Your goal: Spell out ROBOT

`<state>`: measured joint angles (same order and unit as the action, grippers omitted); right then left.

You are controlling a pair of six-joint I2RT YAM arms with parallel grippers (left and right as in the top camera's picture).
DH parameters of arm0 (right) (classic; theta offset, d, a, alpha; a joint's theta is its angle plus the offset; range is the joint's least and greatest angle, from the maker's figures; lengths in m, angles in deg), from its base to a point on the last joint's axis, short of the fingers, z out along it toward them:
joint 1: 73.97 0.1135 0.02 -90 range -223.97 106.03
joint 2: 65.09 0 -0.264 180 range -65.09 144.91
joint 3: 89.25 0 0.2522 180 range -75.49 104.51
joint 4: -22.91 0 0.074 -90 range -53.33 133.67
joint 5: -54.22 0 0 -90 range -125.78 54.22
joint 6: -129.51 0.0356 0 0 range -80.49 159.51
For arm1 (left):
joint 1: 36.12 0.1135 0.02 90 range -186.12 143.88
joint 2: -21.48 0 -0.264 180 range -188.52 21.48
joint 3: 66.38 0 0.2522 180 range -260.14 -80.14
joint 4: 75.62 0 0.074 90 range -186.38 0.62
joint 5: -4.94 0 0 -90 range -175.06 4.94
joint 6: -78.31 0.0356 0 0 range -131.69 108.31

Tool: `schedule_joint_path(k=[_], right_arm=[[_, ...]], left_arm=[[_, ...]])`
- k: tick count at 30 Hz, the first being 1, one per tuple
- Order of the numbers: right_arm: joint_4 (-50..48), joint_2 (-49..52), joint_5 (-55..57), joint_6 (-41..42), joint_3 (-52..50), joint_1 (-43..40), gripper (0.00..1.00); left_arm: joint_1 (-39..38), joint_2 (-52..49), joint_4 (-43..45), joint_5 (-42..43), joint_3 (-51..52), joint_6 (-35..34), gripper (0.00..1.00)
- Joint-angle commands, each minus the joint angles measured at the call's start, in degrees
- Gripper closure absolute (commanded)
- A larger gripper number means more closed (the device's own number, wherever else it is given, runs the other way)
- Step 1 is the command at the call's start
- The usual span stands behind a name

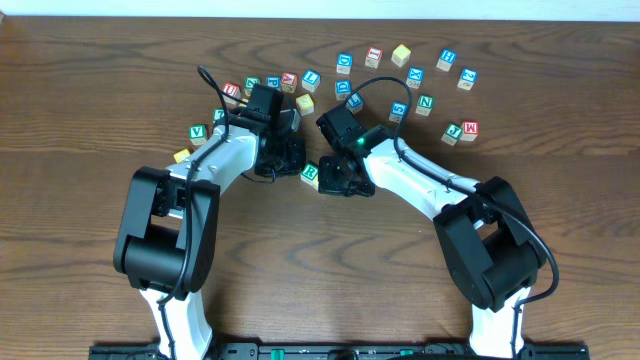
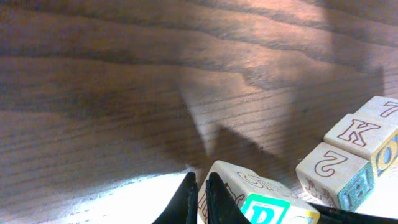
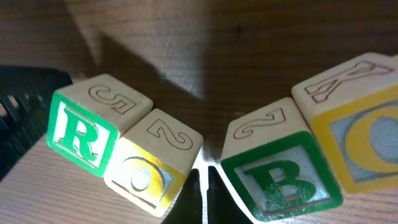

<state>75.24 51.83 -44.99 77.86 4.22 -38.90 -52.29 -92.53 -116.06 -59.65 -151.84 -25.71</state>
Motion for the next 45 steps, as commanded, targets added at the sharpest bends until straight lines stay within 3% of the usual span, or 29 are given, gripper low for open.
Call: schedule_joint_path(k=[1,20,33,45], right_arm=[[-0.87,0.42,-0.37,-0.28,0.72,0.0,0.99],[-3.06,0.42,-0.85,-3.34,1.88,-0.55,0.99],[8.98,0.39,0.66,-10.36,11.32,-0.68,0.97],[10.54,0.39,1.16,-10.82,11.8,-2.86,0.99]], left_arm=[[0.15,0.15,-0.7,1.22,-0.2,-1.33,0.92],[-1.33,0.17,-4.33,2.67,-0.2,-3.67,0.93],[-1.33,0.17,-4.33,2.47,-0.2,-3.67,0.93],[-1.33,0.17,-4.31,2.47,-0.2,-3.67,0.93]])
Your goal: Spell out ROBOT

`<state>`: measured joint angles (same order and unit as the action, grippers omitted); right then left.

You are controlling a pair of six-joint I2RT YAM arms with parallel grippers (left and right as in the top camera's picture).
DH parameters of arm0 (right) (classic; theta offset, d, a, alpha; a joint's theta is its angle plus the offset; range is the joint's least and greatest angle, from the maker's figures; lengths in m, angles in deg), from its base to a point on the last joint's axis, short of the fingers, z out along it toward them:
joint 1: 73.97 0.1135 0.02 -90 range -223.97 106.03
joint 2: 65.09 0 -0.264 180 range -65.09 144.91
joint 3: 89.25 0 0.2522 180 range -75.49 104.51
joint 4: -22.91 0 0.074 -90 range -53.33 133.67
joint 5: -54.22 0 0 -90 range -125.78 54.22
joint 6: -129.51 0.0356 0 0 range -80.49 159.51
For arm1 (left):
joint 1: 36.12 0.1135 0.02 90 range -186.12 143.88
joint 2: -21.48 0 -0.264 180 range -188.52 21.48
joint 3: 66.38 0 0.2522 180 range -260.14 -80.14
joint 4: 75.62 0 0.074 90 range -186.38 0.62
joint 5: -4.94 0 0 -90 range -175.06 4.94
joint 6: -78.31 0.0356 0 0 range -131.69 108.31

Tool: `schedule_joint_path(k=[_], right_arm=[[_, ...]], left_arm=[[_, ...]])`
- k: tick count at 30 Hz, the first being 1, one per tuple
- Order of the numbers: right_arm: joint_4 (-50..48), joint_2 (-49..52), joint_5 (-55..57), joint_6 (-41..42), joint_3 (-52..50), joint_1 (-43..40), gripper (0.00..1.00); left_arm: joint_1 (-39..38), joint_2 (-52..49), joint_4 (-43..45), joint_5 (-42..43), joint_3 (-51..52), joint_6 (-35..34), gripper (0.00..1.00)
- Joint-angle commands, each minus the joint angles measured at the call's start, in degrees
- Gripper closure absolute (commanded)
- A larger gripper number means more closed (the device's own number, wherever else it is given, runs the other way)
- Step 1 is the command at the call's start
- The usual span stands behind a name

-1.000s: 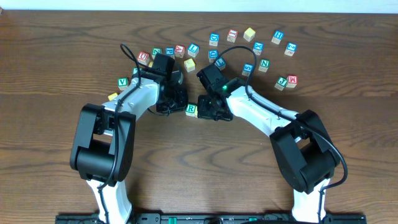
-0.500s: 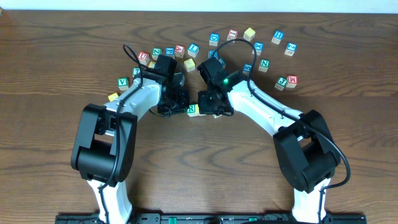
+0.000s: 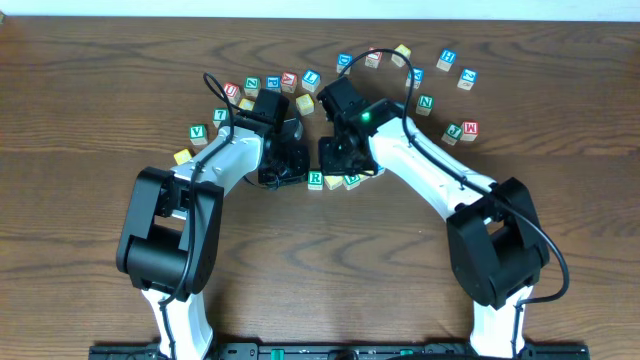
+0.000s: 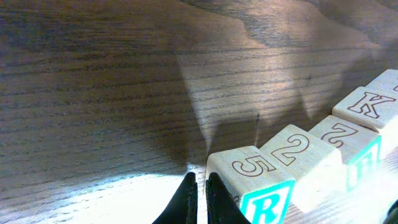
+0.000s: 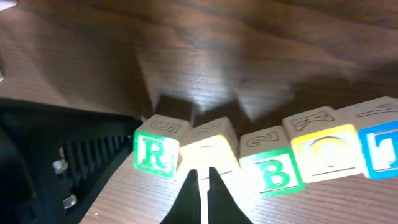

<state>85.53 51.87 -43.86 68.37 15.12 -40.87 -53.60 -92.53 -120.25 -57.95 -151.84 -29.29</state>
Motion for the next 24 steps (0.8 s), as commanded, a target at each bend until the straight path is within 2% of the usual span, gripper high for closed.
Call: schedule_joint_path(k=[1,10,15,24], right_arm=[[0.28,0.17,0.02,-1.38,0.92,-1.14,0.99],[4.72,-2.34,0.87,-4.83,1.2,-9.88,0.97],[6.21,-2.19,0.13,-8.81,0.04,-16.04,0.97],[1.88,-2.19,-0.02,-10.29,-6.12,-18.47,0.97]], left_arm=[[-0.02,0.17,-0.11,0.76,-0.2,-0.09,0.93],[-0.02,0.17,-0.11,0.74,-0.2,-0.5,0.93],[-0.02,0.17,-0.11,0.76,-0.2,-4.35,0.92],[-1.29,0.17,0.37,0.74,-0.2,-9.33,0.93]])
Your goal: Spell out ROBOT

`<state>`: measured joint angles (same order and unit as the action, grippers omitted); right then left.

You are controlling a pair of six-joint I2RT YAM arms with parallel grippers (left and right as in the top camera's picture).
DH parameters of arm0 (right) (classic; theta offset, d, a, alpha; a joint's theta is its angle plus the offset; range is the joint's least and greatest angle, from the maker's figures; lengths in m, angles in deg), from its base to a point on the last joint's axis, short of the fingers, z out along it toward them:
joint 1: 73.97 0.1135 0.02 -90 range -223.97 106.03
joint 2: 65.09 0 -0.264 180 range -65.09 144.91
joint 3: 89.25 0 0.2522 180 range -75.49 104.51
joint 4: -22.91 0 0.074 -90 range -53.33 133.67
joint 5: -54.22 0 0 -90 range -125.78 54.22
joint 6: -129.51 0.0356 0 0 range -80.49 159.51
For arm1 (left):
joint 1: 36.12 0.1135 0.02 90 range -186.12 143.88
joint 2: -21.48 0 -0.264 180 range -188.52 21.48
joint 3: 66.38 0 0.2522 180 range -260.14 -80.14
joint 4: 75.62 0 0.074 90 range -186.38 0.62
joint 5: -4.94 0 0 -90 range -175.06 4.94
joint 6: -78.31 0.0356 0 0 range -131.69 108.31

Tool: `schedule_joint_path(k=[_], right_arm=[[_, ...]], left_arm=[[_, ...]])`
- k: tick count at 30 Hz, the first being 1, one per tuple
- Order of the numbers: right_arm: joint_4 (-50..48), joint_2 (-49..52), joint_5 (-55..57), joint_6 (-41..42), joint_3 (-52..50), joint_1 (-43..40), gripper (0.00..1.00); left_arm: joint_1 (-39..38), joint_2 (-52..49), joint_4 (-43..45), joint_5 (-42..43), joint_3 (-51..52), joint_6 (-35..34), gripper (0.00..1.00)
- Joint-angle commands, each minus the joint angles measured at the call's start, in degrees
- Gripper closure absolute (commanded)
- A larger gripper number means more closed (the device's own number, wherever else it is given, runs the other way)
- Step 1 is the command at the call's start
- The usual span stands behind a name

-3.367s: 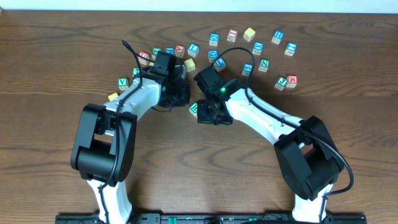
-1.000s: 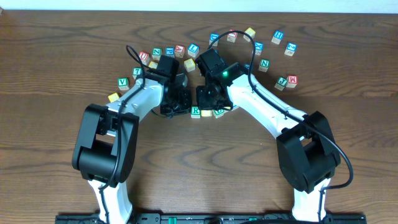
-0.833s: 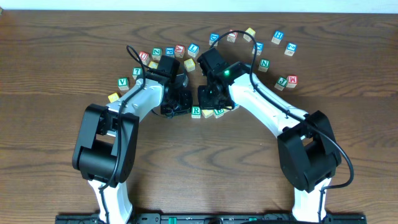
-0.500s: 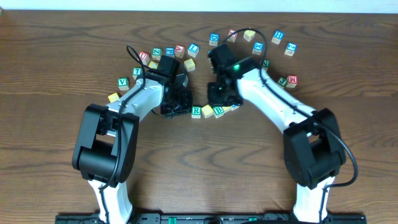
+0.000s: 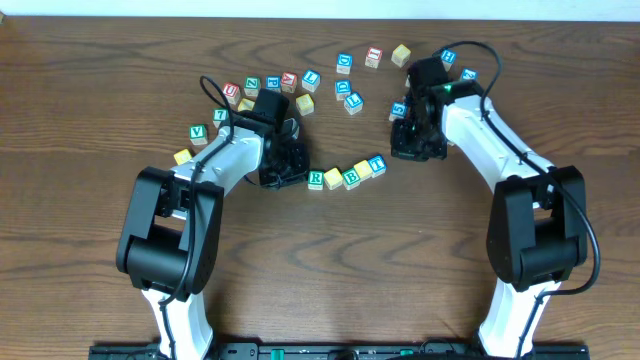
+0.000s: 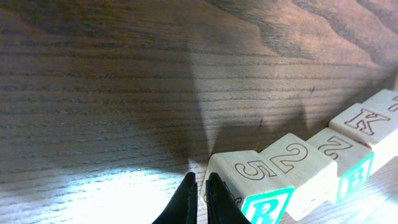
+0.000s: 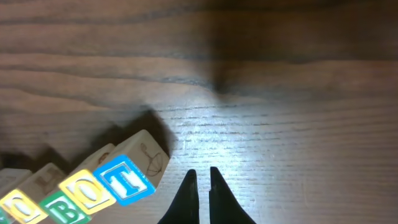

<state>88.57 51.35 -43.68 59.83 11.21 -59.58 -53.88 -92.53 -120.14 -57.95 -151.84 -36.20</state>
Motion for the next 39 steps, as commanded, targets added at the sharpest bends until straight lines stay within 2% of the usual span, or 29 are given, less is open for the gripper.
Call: schedule_joint_path(k=[1,18,25,35,39], right_arm=[[-2.03,-1.66,-0.24,-1.75,-2.91,0.26,0.98],[-5.4,-1.66,-0.7,-3.34,-5.44,0.33,0.99],[-3.87,-1.68,-7.67,-5.79,-5.42,0.52,0.99],[0.48,-1.68,-9.14,-9.11,-5.42,7.48,0.99],[-0.2,-1.68,-6.23,-8.94,-5.42,10.23,0.99]], left_arm=[[-1.36,0.17,0.52,0.74,-0.2,-2.45,0.93],[-2.58,0.17,1.49,0.17,-0.2,-3.89,0.93],[-2.58,0.17,1.66,-2.38,-0.2,-4.15,0.93],[-2.58,0.17,2.62,-2.71,-0.2,-4.33,0.93],[-2.58,0.17,2.78,-2.69,-0.2,-4.33,0.93]])
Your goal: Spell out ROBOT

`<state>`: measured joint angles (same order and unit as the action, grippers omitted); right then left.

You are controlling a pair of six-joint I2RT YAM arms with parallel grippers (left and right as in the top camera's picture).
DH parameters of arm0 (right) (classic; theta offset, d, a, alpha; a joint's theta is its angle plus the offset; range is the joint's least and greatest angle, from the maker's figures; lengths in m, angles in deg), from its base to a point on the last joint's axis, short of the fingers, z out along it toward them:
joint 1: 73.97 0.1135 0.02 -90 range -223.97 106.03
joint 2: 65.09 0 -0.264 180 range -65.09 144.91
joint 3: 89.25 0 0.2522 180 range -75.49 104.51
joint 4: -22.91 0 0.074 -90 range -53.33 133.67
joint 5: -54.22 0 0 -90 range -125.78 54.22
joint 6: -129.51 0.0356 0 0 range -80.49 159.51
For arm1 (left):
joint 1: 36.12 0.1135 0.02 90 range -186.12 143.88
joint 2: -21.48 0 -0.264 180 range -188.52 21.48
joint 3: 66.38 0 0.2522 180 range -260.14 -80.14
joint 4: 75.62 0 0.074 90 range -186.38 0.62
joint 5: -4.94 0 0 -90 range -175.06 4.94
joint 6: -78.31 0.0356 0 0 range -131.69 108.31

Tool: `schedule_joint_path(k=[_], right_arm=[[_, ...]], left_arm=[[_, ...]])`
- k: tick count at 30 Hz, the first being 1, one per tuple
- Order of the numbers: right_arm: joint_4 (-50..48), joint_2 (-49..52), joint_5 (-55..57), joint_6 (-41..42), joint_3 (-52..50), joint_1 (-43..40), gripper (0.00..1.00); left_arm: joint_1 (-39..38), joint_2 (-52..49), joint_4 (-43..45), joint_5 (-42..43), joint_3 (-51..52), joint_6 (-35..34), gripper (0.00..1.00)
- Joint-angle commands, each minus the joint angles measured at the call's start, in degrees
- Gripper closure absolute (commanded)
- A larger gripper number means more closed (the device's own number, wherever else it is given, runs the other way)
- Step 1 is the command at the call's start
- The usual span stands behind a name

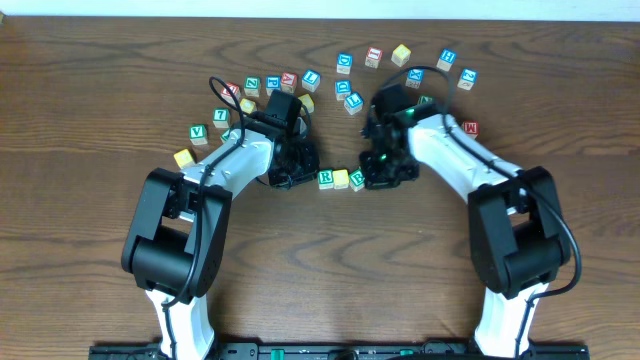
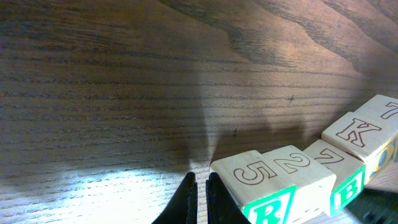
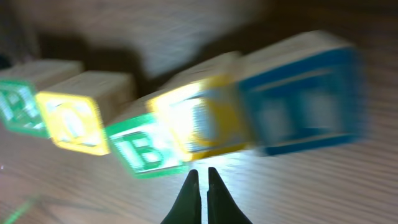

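Five wooden letter blocks stand in a row. The blurred right wrist view shows a green R (image 3: 18,99), a yellow O (image 3: 74,118), a green B (image 3: 143,149), a second yellow O (image 3: 199,118) and a blue T (image 3: 305,106). My right gripper (image 3: 200,177) is shut and empty, just in front of the B and second O. From overhead it covers the row's right end (image 1: 380,170). My left gripper (image 2: 199,186) is shut and empty, its tips right beside the R block (image 2: 267,196) at the row's left end (image 1: 326,178).
Several loose letter blocks lie scattered at the back of the wooden table (image 1: 300,280), around a blue one (image 1: 345,62) and a red one (image 1: 470,128). More sit left of the left arm, among them a green block (image 1: 198,132) and a yellow block (image 1: 182,157).
My right gripper was off to the right of the T block; now it sits at the row's right part. The left gripper and the R end have moved slightly right.
At first the row was broken, with my shut right gripper between R-O and B-O. Then the five blocks stood joined in a line. After that the right gripper was well to the right, and now it is back at the row. The left gripper stayed at the R.
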<state>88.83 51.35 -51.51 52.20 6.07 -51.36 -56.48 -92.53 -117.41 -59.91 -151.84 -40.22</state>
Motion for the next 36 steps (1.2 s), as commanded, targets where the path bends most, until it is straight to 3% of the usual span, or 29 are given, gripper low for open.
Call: schedule_joint_path(k=[1,19,36], right_arm=[[-0.7,-1.68,2.43,-0.76,-0.28,2.47,0.99],[-4.28,-1.7,6.8,-0.52,-0.22,7.37,0.99],[-2.86,-6.4,11.76,1.64,2.03,-4.79,0.99]], left_arm=[[0.02,0.17,0.02,-0.7,-0.2,-0.31,0.92],[0.02,0.17,0.02,-0.74,-0.2,-0.31,0.93],[0.0,0.17,0.02,-0.74,-0.2,-1.2,0.93]])
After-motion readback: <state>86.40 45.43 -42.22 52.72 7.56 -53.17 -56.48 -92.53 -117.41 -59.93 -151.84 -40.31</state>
